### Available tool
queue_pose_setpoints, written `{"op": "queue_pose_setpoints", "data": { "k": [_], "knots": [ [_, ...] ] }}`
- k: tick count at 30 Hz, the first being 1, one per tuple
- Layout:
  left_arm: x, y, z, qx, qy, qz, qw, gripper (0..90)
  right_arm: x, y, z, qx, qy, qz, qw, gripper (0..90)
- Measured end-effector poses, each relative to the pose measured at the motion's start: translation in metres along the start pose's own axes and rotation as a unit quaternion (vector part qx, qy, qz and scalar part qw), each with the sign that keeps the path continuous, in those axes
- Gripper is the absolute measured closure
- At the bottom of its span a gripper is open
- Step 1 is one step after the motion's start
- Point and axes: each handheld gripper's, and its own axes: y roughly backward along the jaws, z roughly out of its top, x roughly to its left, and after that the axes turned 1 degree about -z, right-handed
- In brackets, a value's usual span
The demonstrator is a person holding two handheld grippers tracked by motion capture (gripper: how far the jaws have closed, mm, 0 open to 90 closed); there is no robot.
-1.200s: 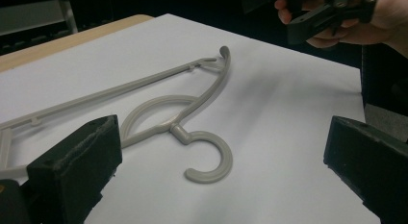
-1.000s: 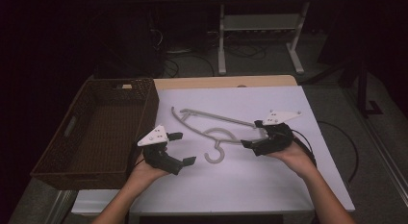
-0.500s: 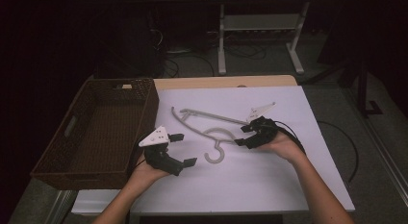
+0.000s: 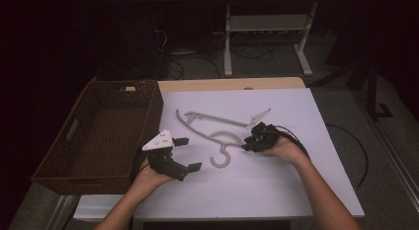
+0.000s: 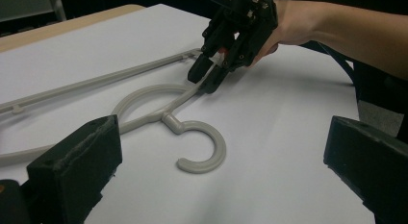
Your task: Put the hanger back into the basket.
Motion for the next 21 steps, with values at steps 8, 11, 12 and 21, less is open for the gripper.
{"op": "queue_pose_setpoints", "data": {
  "k": [8,11,12,21],
  "knots": [
    [-0.001,0.0,0.0,0.001,0.0,-0.002,1.0,0.0,-0.001,0.002,-0.002,0.002,0.008,0.019,0.9998,75.5],
    [-0.001,0.0,0.0,-0.001,0.001,-0.002,1.0,0.0,0.002,0.004,-0.002,0.007,0.011,0.03,0.9995,77.3],
    [-0.001,0.001,0.0,0.0,0.001,-0.002,1.0,0.0,0.003,0.005,-0.003,0.008,0.019,0.032,0.9993,77.7],
    [-0.001,0.001,0.0,-0.002,0.002,-0.001,1.0,0.0,0.016,0.01,-0.006,0.021,0.044,0.053,0.9974,80.8]
  ]
}}
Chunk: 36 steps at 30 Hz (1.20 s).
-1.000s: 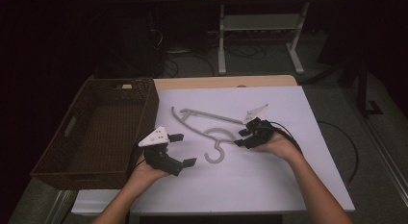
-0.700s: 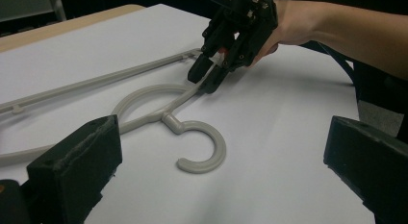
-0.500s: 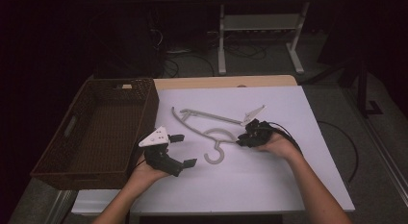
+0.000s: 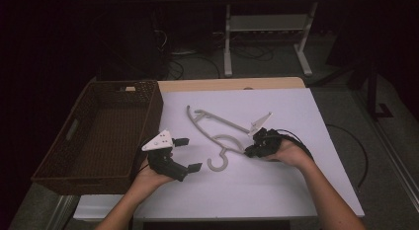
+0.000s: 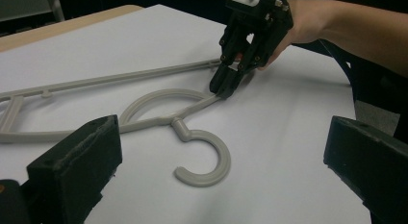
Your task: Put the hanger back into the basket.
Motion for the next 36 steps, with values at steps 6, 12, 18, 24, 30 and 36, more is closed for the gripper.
{"op": "queue_pose_setpoints", "data": {
  "k": [6,12,18,24,30,36],
  "knots": [
    [0.0,0.0,0.0,0.001,-0.003,-0.001,1.0,0.0,0.009,0.002,-0.002,0.003,0.007,0.011,0.9999,80.8],
    [-0.001,0.0,0.0,0.002,-0.003,-0.001,1.0,0.0,0.026,0.008,-0.01,0.007,0.029,0.035,0.9989,80.8],
    [-0.001,-0.001,0.0,0.001,-0.004,-0.001,1.0,0.0,0.036,0.012,-0.014,0.009,0.04,0.045,0.9982,80.7],
    [-0.001,0.0,0.0,0.001,-0.004,0.0,1.0,0.0,0.03,0.017,-0.011,-0.022,0.024,0.052,0.9981,67.9],
    [-0.001,0.0,0.0,0.002,-0.003,-0.001,1.0,0.0,0.009,0.022,0.009,-0.054,-0.011,-0.001,0.9985,67.7],
    [-0.002,-0.002,0.0,0.003,-0.004,-0.006,1.0,0.0,-0.019,-0.006,0.05,-0.073,-0.04,-0.025,0.9962,67.8]
  ]
}}
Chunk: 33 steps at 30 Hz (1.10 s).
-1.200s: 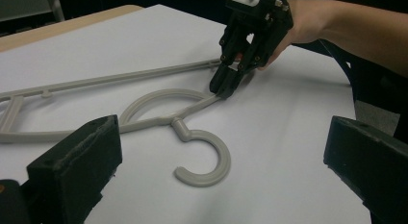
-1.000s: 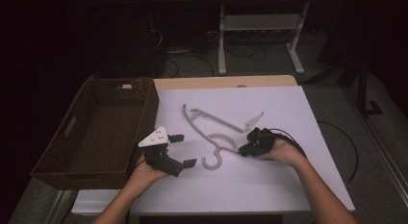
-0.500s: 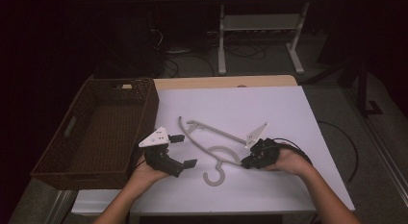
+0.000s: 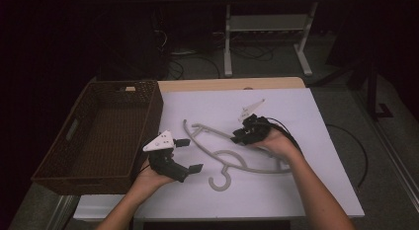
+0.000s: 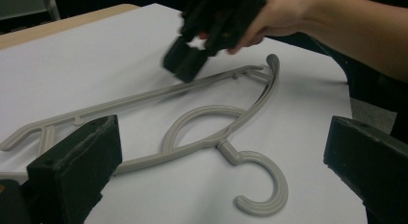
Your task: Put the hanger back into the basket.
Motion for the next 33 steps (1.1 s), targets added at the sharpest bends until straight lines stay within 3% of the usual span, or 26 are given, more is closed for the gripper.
{"op": "queue_pose_setpoints", "data": {
  "k": [4,10,17,28,33],
  "knots": [
    [0.0,0.001,-0.001,-0.001,0.0,-0.001,1.0,0.0,-0.007,-0.017,0.013,-0.002,-0.009,0.004,0.9999,67.8],
    [0.0,0.002,0.0,-0.003,0.001,-0.001,1.0,0.0,-0.014,-0.043,0.033,0.004,-0.001,0.001,1.0,67.8],
    [-0.001,0.002,0.0,-0.002,0.0,-0.002,1.0,0.0,-0.016,-0.063,0.037,0.026,0.015,-0.004,0.9996,67.9],
    [-0.001,0.001,0.0,-0.002,-0.001,-0.004,1.0,0.0,-0.019,-0.072,0.034,0.033,0.007,-0.004,0.9994,79.8],
    [-0.001,0.0,0.0,-0.001,0.001,-0.006,1.0,0.0,-0.018,-0.075,0.04,0.034,0.023,0.002,0.9991,80.4]
  ]
}}
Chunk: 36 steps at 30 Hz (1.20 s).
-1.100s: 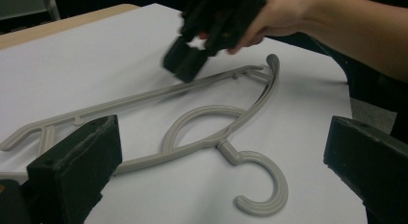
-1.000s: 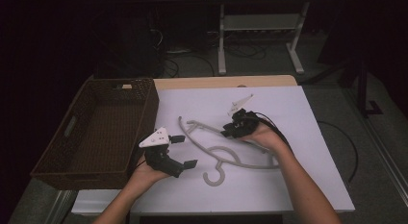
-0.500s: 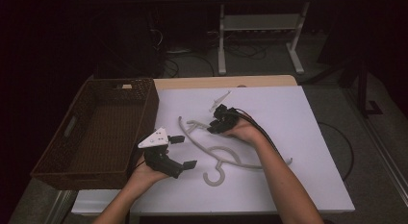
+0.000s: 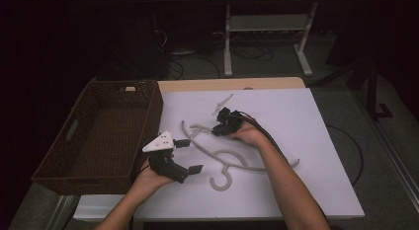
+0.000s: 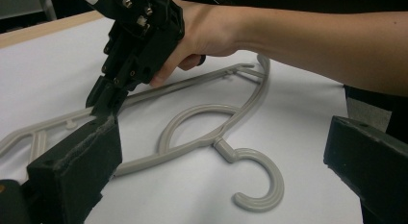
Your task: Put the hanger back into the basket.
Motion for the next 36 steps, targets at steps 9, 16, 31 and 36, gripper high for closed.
{"op": "queue_pose_setpoints", "data": {
  "k": [9,16,31,36],
  "knots": [
    [0.0,0.001,0.0,-0.001,0.0,0.0,1.0,0.0,0.023,-0.007,0.011,0.011,0.065,0.056,0.9962,80.4],
    [0.0,0.001,0.0,-0.001,-0.001,0.001,1.0,0.0,0.048,-0.01,0.015,0.015,0.114,0.102,0.9881,78.8],
    [-0.002,0.0,0.0,0.0,-0.001,0.002,1.0,0.0,0.038,0.074,-0.042,-0.012,0.037,0.019,0.999,77.7],
    [-0.002,0.001,0.0,-0.001,0.0,0.003,1.0,0.0,0.043,0.096,-0.071,0.004,0.017,0.005,0.9998,89.3]
  ]
}}
